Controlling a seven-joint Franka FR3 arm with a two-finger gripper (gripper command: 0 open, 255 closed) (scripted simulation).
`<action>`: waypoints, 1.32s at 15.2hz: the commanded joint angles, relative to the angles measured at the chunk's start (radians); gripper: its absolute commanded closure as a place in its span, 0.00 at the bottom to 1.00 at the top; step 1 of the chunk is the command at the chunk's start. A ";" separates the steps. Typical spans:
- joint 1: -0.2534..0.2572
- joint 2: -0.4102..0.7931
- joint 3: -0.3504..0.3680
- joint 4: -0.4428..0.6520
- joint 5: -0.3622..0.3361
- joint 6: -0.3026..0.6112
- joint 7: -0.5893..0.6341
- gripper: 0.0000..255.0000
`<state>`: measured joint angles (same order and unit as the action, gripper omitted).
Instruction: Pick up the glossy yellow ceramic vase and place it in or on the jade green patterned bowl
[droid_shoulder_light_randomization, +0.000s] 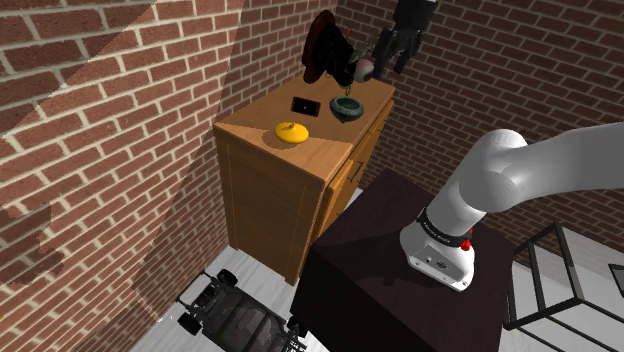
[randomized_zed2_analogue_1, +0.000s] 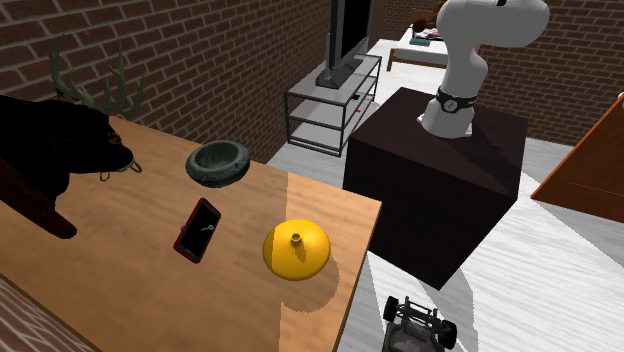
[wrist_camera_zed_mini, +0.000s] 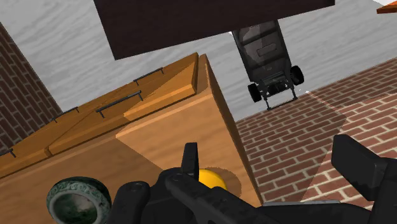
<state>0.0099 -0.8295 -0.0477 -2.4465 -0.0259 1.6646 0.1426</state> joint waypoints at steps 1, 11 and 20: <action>0.000 0.000 0.000 0.000 0.000 0.000 0.000 0.00; -0.015 0.329 -0.037 -0.001 -0.019 0.328 -0.007 0.00; -0.024 0.679 -0.069 0.120 -0.007 0.555 -0.022 0.00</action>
<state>-0.0138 -0.1929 -0.1140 -2.3462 -0.0361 2.1963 0.1220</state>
